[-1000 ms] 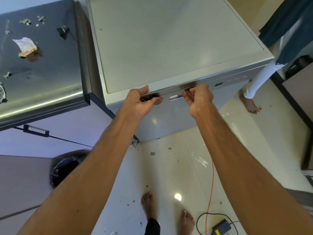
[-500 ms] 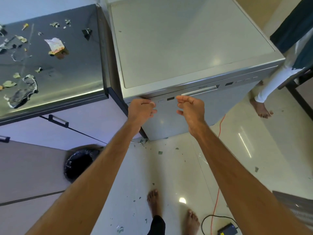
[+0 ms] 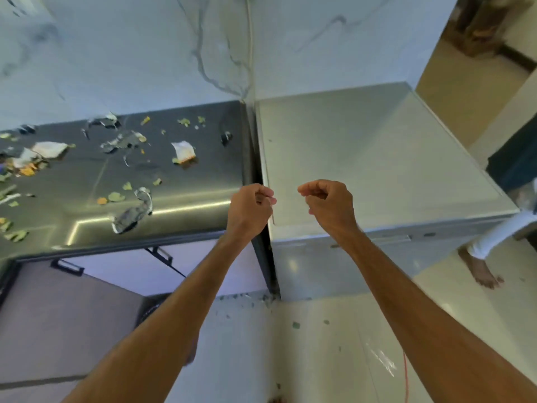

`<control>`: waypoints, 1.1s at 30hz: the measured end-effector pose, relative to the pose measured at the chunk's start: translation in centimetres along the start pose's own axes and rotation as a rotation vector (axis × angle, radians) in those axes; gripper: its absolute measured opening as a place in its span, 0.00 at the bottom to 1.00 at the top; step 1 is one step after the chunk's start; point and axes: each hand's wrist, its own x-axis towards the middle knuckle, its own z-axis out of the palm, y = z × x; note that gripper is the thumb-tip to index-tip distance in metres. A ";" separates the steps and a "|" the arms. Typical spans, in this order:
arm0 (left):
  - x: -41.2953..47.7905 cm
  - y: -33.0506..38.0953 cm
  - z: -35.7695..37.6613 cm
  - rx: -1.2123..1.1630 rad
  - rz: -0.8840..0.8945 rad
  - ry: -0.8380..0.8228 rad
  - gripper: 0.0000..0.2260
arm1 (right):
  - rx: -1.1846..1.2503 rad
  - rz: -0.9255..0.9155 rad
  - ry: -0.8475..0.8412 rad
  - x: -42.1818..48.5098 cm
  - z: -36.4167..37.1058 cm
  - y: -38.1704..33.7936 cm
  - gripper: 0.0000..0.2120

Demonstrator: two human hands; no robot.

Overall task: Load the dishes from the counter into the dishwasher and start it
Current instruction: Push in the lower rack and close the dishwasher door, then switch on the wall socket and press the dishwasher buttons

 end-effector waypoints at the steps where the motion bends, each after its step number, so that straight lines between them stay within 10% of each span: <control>1: 1.1 0.3 -0.9 0.017 0.018 0.015 0.11 | -0.016 -0.026 -0.007 0.9 0.5 -1.0 0.15; 12: 12.5 3.4 -8.0 0.245 0.259 0.230 0.11 | -0.221 -0.306 -0.021 11.5 5.8 -8.1 0.14; 26: 33.1 8.0 -10.8 0.919 0.327 0.095 0.48 | -0.571 -0.494 -0.116 27.0 5.5 -10.1 0.39; 33: 39.9 9.4 -11.3 1.088 0.335 0.104 0.51 | -0.656 -0.597 -0.168 34.5 6.1 -10.5 0.45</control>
